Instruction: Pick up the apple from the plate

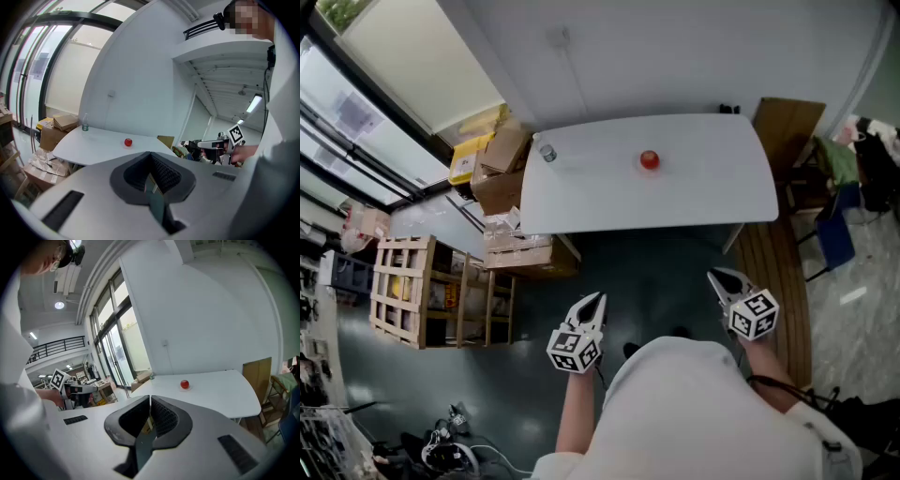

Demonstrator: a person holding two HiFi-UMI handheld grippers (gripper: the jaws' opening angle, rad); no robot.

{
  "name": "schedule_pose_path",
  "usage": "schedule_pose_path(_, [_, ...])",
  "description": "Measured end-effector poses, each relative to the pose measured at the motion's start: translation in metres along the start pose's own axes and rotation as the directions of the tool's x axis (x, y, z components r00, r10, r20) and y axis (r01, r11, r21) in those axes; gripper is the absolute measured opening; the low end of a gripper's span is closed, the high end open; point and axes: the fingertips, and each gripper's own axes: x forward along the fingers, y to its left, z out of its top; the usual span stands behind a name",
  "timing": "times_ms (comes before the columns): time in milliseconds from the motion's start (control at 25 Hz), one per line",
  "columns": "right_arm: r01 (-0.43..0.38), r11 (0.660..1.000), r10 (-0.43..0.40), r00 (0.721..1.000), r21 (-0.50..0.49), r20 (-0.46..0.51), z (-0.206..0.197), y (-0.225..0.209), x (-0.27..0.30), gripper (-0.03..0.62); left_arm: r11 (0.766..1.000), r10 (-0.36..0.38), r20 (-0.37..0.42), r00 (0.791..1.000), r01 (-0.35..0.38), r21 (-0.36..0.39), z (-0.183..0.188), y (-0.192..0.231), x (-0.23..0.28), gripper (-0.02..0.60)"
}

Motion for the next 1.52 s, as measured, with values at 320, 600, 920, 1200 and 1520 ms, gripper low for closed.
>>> schedule_pose_path(320, [-0.012,1.000,0.012,1.000,0.002,0.004,-0.001,0.000,-0.003,0.037,1.000,0.003,-0.002,1.000,-0.003,0.001,-0.002,-0.006,0.000,0.002])
schedule_pose_path(600, [-0.046,0.999,0.046,0.999,0.000,-0.004,-0.001,-0.002,-0.005,0.037,1.000,0.006,-0.008,1.000,-0.006,0.004,-0.003,-0.017,0.005,0.002])
schedule_pose_path(920, [-0.078,0.997,0.079,0.997,0.022,-0.018,-0.001,-0.021,-0.012,0.038,1.000,0.021,-0.011,1.000,-0.021,0.009,-0.005,-0.036,0.022,0.002])
schedule_pose_path(1200, [-0.097,0.995,0.097,0.994,0.004,-0.050,-0.005,-0.045,-0.017,0.038,0.999,0.012,0.051,0.999,-0.010,-0.041,-0.001,-0.061,0.036,0.002])
schedule_pose_path(1520, [-0.116,0.993,0.117,0.991,0.009,-0.065,-0.009,-0.063,-0.018,0.038,0.997,0.043,0.031,0.999,-0.041,-0.060,-0.014,-0.075,0.051,0.002])
